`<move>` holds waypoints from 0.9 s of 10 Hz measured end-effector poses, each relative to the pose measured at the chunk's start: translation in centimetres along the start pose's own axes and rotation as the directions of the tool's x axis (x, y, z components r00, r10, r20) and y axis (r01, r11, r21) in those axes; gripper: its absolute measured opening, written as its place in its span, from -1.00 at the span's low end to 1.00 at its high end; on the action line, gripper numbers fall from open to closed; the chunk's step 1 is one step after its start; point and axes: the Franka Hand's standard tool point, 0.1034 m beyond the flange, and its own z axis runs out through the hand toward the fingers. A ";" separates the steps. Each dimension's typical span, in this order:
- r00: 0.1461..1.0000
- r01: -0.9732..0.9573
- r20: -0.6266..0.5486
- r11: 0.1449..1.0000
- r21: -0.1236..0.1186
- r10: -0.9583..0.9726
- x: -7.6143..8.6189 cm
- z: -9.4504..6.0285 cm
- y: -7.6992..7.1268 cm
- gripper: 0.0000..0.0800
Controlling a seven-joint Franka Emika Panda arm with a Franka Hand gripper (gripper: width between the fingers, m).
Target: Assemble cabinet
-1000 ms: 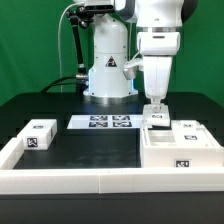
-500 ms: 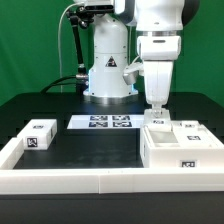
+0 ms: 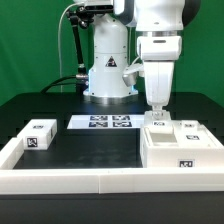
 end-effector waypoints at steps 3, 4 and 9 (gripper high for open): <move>0.997 0.071 -0.001 0.997 -0.003 -0.071 -0.3 0.1 0.5 -0.82; 0.998 0.070 -0.001 0.998 -0.003 -0.070 -0.3 0.1 0.5 -0.82; 0.997 0.071 -0.005 0.997 -0.009 -0.071 -0.2 0.1 1.4 -0.82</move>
Offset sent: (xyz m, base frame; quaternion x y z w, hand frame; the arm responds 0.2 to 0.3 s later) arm 0.0000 0.0000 0.0000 0.0000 0.0000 0.0000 1.0000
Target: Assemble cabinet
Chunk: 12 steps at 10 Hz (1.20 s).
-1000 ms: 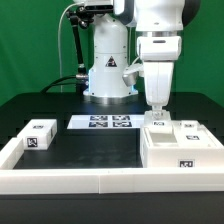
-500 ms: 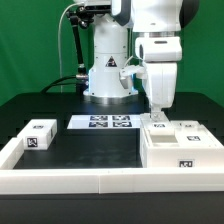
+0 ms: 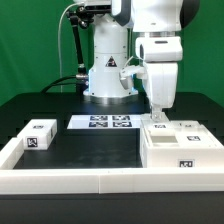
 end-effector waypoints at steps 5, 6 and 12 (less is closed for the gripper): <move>1.000 -0.017 -0.017 0.999 -0.037 0.016 0.0 -0.1 5.3 -0.82; 1.000 -0.015 -0.020 0.999 -0.044 0.014 0.0 -0.1 6.1 -0.82; 1.000 -0.012 -0.026 0.998 -0.063 0.010 0.0 -0.2 8.2 -0.82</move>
Offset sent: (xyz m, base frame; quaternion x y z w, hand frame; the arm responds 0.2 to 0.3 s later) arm 0.0377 0.0056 -0.0056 0.0030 0.0181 -0.0081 0.9998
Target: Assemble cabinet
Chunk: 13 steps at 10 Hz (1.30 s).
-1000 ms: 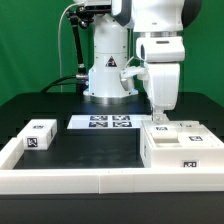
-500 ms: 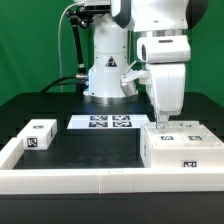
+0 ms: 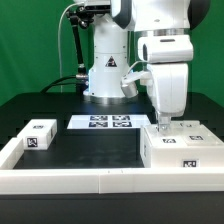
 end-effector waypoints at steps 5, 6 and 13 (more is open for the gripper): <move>1.000 0.000 0.000 1.000 0.002 0.000 0.0 0.1 -0.1 0.66; 1.000 0.000 0.000 1.000 0.002 0.000 0.0 0.1 -0.1 0.66; 0.999 -0.052 0.012 0.999 -0.006 0.052 0.1 -1.6 -1.4 0.99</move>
Offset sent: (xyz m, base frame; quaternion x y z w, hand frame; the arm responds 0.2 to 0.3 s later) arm 0.0000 0.0000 0.0000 0.0000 0.0000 0.0000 1.0000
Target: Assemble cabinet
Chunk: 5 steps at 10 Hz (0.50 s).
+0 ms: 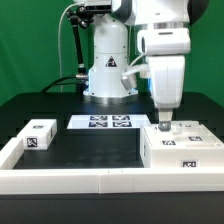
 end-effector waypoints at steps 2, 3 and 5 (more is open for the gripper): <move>0.999 -0.043 0.014 0.999 -0.013 0.043 -0.3 -2.0 -1.9 0.99; 0.998 -0.068 0.013 0.997 -0.034 0.068 -0.2 -2.9 -3.2 0.99; 0.997 -0.078 0.009 0.996 -0.043 0.079 -0.2 -2.9 -4.2 0.99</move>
Offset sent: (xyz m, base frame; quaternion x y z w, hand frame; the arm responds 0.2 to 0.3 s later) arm -0.0471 0.0078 0.0236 -0.0699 -0.0082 0.0485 0.9963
